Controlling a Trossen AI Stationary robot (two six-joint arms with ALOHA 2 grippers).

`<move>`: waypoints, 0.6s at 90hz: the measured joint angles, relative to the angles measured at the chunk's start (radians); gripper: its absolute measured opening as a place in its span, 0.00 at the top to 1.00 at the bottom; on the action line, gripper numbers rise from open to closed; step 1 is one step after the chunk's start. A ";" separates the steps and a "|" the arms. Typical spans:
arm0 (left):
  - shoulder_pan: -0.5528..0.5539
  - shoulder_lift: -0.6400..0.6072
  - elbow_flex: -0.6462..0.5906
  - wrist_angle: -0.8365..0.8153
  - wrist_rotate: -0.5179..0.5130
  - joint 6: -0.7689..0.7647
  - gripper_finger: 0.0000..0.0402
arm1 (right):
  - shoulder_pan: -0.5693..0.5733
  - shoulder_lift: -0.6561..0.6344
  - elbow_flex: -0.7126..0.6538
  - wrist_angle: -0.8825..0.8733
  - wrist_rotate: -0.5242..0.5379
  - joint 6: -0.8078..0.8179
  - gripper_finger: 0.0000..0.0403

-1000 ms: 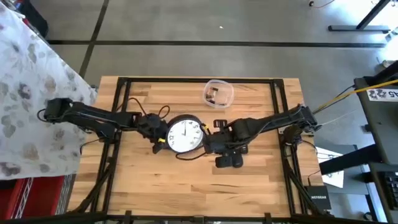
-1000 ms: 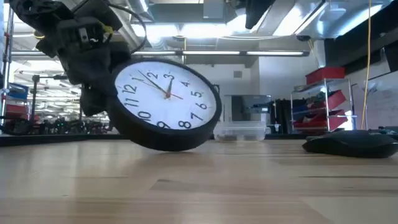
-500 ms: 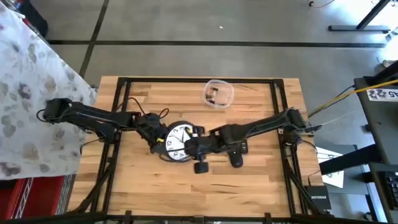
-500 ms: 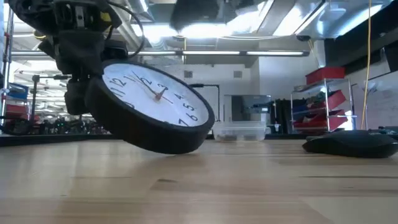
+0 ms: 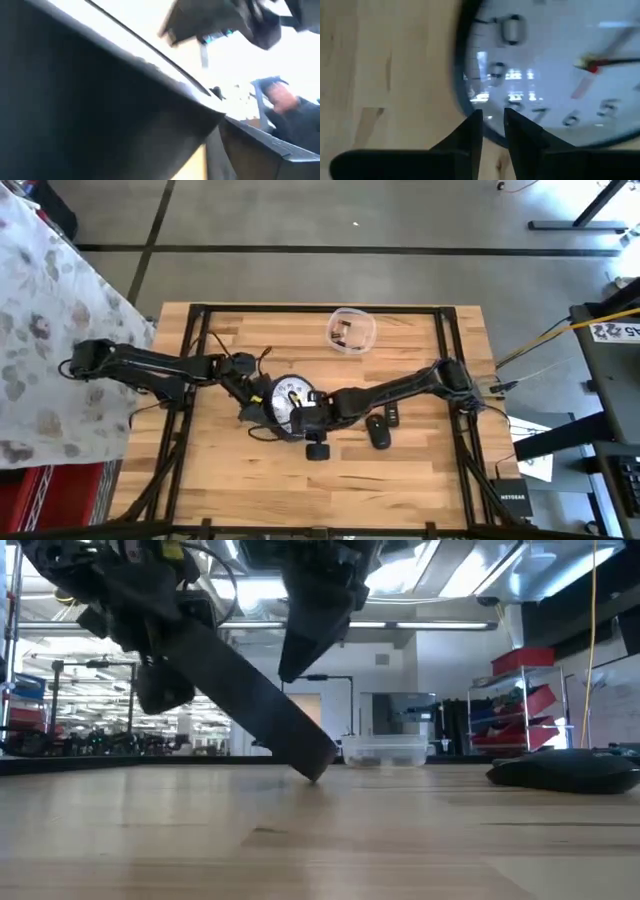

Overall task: Insert battery
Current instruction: Insert the black battery into the wall clock

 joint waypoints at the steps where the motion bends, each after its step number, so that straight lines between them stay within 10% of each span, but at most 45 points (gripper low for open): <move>1: 0.007 0.000 0.000 -0.001 -0.003 0.002 0.35 | 0.000 0.000 0.000 0.001 0.000 0.000 0.84; 40: 0.153 0.000 -0.035 -0.181 0.170 0.126 0.35 | 0.000 0.041 0.001 0.019 0.067 0.022 0.84; 54: 0.074 0.043 -0.068 0.079 -0.044 0.079 0.35 | 0.000 -0.013 0.000 -0.049 0.205 0.005 0.84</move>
